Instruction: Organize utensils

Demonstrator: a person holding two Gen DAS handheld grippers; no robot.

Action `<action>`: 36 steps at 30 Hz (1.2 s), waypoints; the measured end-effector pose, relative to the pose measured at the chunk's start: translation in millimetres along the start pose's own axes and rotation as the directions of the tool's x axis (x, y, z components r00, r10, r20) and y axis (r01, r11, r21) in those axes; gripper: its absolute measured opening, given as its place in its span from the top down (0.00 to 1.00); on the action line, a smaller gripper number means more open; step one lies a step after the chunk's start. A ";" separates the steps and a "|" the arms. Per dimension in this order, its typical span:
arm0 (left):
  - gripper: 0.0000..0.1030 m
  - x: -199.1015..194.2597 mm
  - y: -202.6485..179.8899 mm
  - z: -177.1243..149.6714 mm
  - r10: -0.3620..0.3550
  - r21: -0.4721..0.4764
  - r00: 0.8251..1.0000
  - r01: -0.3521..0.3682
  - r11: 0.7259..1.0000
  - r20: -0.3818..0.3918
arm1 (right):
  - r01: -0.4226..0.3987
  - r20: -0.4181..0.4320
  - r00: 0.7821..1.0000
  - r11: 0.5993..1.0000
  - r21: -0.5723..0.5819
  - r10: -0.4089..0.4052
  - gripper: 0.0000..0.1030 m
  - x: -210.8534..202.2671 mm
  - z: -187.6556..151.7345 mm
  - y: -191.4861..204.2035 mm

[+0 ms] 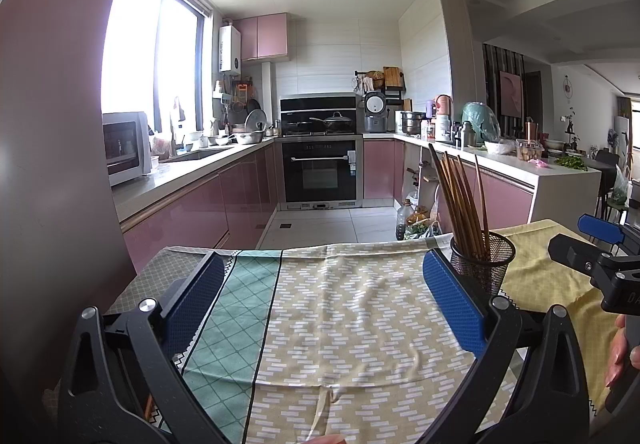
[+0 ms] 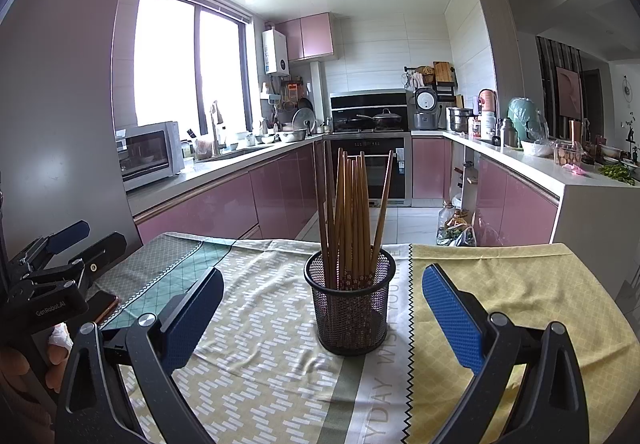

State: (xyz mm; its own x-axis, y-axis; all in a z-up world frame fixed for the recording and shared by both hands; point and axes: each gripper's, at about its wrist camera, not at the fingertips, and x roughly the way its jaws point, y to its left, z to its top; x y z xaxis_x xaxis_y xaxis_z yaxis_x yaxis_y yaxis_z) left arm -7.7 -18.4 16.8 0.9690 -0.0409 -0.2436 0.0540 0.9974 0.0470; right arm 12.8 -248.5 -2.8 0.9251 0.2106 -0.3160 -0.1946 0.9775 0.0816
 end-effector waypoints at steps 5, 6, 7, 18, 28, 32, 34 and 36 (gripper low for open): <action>0.05 0.1 -0.1 0.0 0.001 0.002 1.000 -0.001 1.000 0.001 | 0.001 0.000 1.000 1.000 -0.001 -0.001 0.06 0.1 0.1 -0.1; 0.05 0.0 -0.1 0.1 0.002 0.001 1.000 -0.002 1.000 0.000 | 0.001 -0.001 1.000 1.000 -0.001 -0.001 0.06 0.1 -0.1 -0.3; 0.05 0.5 0.2 -0.2 0.001 0.001 1.000 -0.001 1.000 0.000 | 0.001 -0.001 1.000 1.000 -0.001 -0.001 0.06 0.0 -0.1 -0.3; 0.05 0.0 -0.2 0.4 0.000 0.001 1.000 0.000 1.000 -0.001 | 0.002 -0.001 1.000 1.000 0.000 -0.002 0.06 0.2 -0.1 -0.2; 0.05 0.2 0.0 0.6 0.001 0.001 1.000 -0.001 1.000 -0.003 | 0.000 -0.002 1.000 1.000 0.002 0.000 0.06 0.4 -0.2 -0.5; 0.05 0.3 0.0 0.5 0.001 0.002 1.000 -0.001 1.000 -0.004 | 0.001 -0.003 1.000 1.000 0.002 -0.001 0.06 0.5 -0.6 -0.6; 0.05 0.6 -0.1 -0.1 0.001 0.003 1.000 -0.001 1.000 -0.006 | 0.001 -0.003 1.000 1.000 0.002 -0.001 0.06 0.6 -0.6 -0.9; 0.05 1.3 -0.6 -2.1 0.003 0.006 1.000 -0.003 1.000 -0.005 | 0.001 -0.004 1.000 1.000 0.003 -0.001 0.06 0.7 -0.5 -1.1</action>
State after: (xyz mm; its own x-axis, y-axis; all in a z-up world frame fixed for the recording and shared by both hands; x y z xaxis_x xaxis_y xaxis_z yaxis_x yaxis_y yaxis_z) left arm -7.0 -18.9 14.4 0.9679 -0.0378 -0.2483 0.0527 0.9972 0.0536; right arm 13.5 -249.3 -3.6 0.9241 0.2100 -0.3193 -0.1932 0.9776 0.0839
